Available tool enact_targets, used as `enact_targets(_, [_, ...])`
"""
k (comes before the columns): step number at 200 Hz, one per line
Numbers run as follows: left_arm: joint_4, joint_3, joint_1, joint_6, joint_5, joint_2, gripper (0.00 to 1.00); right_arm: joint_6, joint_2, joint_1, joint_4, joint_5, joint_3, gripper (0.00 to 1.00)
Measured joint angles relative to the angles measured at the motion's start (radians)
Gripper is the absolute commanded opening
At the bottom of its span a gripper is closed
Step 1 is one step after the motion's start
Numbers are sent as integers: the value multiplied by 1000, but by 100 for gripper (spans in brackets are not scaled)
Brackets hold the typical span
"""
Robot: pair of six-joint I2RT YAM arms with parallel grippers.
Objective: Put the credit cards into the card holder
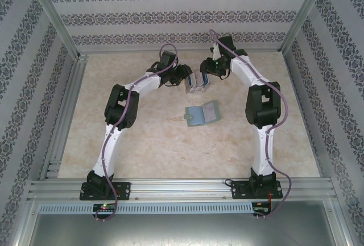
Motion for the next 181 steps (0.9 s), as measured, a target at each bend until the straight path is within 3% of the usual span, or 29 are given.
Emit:
enact_targets(123, [1,0,0,-4,4,0,48,-7,-22,-12,10,85,-35,46])
enact_targets(181, [1,0,0,-4,4,0,48,-6,20,-14,-17,48,-3,45])
